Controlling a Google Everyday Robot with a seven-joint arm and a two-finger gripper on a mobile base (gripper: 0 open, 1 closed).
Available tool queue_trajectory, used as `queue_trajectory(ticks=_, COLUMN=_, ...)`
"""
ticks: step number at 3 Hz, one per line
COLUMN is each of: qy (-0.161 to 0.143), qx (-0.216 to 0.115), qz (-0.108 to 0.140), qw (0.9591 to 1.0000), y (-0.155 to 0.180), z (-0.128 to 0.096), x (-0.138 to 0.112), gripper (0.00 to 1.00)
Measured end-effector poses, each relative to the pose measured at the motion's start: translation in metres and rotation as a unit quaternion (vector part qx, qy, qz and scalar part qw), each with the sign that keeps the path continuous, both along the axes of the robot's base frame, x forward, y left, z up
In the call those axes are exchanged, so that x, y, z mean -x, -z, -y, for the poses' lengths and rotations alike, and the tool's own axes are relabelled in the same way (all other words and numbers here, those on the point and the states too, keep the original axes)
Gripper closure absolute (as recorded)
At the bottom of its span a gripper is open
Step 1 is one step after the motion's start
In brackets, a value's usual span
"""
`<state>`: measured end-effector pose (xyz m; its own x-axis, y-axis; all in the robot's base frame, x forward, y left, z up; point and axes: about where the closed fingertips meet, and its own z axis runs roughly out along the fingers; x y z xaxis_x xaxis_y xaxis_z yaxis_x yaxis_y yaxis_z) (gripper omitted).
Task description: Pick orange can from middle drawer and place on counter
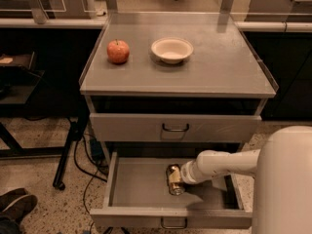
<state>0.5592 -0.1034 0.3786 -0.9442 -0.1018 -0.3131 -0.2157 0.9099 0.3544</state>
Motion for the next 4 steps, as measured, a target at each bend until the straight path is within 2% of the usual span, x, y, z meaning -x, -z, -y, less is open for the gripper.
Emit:
queue_trajectory(ticks=1, qy=0.000, qx=0.000, qz=0.000, qw=1.0000, y=0.0000, z=0.0000, x=0.0000, gripper=0.89)
queue_trajectory(ticks=2, qy=0.000, qx=0.000, qz=0.000, qw=1.0000, y=0.0001, z=-0.0001, x=0.0001, gripper=1.00)
queue_trajectory(ticks=4, qy=0.005, qx=-0.009, qz=0.007, qw=0.9999, y=-0.0050, z=0.0040, x=0.0042, gripper=1.00)
